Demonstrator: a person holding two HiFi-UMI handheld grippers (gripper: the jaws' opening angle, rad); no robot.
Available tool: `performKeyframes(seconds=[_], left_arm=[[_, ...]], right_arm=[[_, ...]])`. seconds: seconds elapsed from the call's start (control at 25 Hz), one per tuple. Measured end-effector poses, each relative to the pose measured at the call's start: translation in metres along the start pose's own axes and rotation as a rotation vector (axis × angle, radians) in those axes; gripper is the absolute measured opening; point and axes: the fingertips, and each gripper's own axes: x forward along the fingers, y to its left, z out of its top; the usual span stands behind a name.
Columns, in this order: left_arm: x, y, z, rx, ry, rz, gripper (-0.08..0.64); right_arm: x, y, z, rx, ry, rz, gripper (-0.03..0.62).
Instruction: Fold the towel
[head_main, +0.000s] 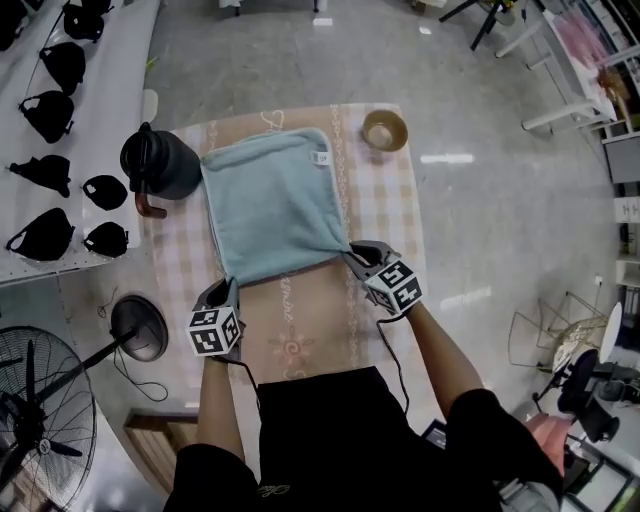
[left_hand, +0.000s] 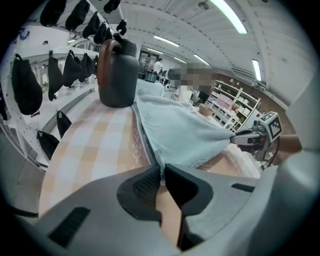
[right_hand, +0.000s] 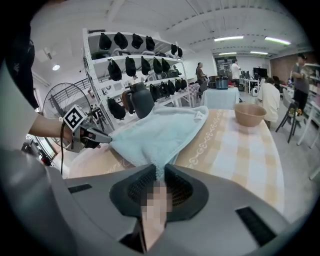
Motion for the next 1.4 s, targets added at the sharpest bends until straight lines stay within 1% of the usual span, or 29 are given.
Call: performKeyframes(seconds=[0.08,0.2,0.32,0.48,0.72,1.04,1.12,1.2,1.4], left_arm=[[-0.009,-0.008,-0.007,-0.023,-0.014,-0.006,0.037],[-0.024,-0.018,-0.016,-0.078,-0.044,-0.027,0.037],[-0.038,-0.027,-0.029,-0.107,-0.047,-0.031,0.037],[-0.052,-0.038,-0.043,-0.104,-0.046,-0.018,0.037],[-0.065,-0.052,-0.071,-0.111,-0.027,0.009,0.037],[-0.088,-0.071,-0.101,-0.114,-0.019,0.008,0.037],[-0.096,-0.077,-0.102,-0.104,-0.016,0.005,0.037],[-0.103,-0.079,-0.097,-0.094,-0.024,-0.001,0.037],[-0.112,-0.075,-0.067,-0.106,-0.053,-0.014,0.037]], right_arm=[[-0.005,0.0,-0.006,-0.006,0.013,0.014,0.051],[-0.016,0.006,-0.014,0.002,0.027,0.042,0.051],[-0.029,0.014,-0.018,-0.013,0.032,0.059,0.051],[-0.041,0.024,-0.029,-0.027,0.04,0.068,0.051],[-0.058,0.039,-0.049,-0.038,0.06,0.054,0.051],[-0.081,0.059,-0.076,-0.036,0.071,0.055,0.052],[-0.088,0.063,-0.081,-0.023,0.077,0.052,0.051],[-0.094,0.067,-0.077,-0.011,0.07,0.052,0.051],[-0.099,0.066,-0.058,-0.005,0.066,0.033,0.052]])
